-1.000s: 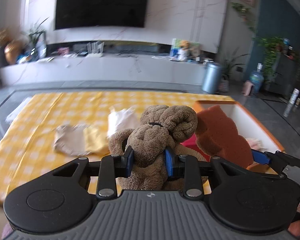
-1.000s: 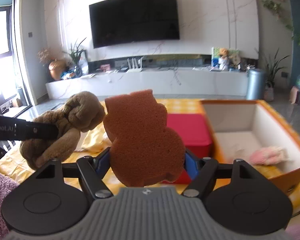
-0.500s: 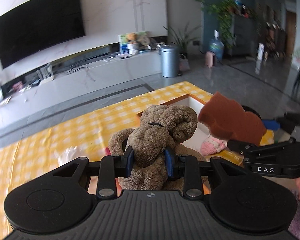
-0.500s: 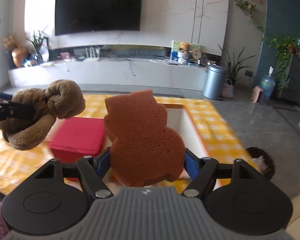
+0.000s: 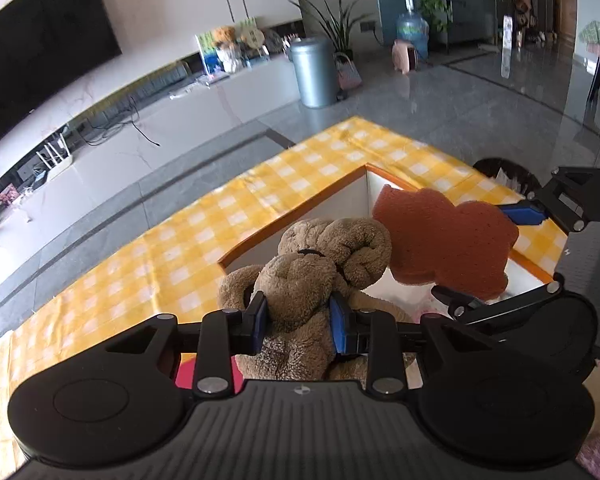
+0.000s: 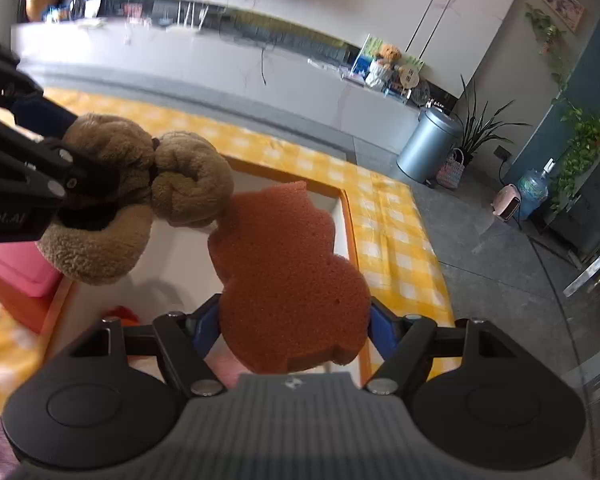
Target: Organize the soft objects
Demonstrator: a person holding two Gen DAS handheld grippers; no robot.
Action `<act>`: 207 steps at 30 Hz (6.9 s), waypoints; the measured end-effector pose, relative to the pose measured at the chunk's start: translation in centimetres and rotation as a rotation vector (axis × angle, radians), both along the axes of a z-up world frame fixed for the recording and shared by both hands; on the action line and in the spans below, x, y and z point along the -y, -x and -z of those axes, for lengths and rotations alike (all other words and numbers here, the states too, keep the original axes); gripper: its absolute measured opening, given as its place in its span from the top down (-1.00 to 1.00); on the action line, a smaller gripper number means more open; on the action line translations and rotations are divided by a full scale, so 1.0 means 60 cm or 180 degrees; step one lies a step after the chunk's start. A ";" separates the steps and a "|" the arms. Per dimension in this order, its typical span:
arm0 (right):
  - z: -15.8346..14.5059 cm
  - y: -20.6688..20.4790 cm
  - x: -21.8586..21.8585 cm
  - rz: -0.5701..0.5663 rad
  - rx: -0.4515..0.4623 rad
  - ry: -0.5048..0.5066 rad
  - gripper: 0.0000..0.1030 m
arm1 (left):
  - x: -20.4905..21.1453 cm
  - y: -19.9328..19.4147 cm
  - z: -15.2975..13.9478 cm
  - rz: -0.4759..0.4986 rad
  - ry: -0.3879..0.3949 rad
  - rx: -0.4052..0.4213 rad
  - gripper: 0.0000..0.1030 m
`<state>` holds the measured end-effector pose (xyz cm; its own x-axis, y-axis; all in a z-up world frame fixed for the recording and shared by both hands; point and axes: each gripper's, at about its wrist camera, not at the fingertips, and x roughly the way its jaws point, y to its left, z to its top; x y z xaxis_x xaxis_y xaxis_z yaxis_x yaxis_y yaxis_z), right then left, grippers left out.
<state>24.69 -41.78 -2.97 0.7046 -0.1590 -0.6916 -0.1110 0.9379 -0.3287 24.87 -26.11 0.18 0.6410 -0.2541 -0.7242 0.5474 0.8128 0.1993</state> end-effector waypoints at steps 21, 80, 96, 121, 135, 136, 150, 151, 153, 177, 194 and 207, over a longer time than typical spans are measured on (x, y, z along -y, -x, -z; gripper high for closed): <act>0.102 -0.107 -0.009 -0.0404 -0.0347 0.0566 -0.41 | 0.047 -0.097 0.123 0.0147 -0.0399 -0.0299 0.21; 0.011 0.285 -0.226 0.0335 0.0661 -0.1106 -0.76 | -0.369 0.260 0.013 -0.1138 0.0911 0.0293 -0.26; 0.040 0.270 -0.352 -0.0144 0.0568 -0.0975 -0.77 | -0.503 0.271 0.045 -0.1500 0.0957 0.0367 -0.26; 0.099 0.124 -0.496 -0.0747 0.0229 -0.0853 -0.73 | -0.606 0.146 0.088 -0.1300 0.0856 -0.0140 -0.03; 0.140 -0.004 -0.556 -0.0827 0.0067 -0.0778 -0.47 | -0.621 0.034 0.133 -0.1109 0.0757 -0.0312 -0.43; 0.141 -0.012 -0.557 -0.0829 0.0073 -0.0768 -0.47 | -0.620 0.022 0.137 -0.1118 0.0757 -0.0322 -0.43; 0.195 -0.061 -0.552 -0.0692 -0.0089 -0.0703 -0.47 | -0.591 -0.054 0.215 -0.1106 0.0871 -0.0452 -0.44; 0.199 -0.063 -0.547 -0.0656 -0.0127 -0.0747 -0.47 | -0.589 -0.054 0.219 -0.1080 0.0879 -0.0462 -0.44; 0.208 -0.067 -0.537 -0.0559 -0.0209 -0.0847 -0.45 | -0.588 -0.053 0.227 -0.1056 0.0893 -0.0476 -0.44; 0.145 0.062 -0.511 -0.0692 -0.0437 -0.1481 1.00 | -0.586 0.083 0.142 -0.1343 0.1178 -0.0695 0.89; 0.151 0.161 -0.443 -0.0442 -0.0121 -0.1325 -0.80 | -0.511 0.160 0.152 -0.1370 0.1168 -0.0410 0.88; 0.199 0.106 -0.455 -0.0193 -0.0326 -0.1419 -0.48 | -0.505 0.135 0.193 -0.1706 0.0625 -0.0550 0.07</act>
<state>18.32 -14.47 -14.89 0.6279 0.2091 -0.7497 -0.1808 0.9761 0.1207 16.75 4.20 -11.40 0.5940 -0.0674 -0.8016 0.0619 0.9974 -0.0380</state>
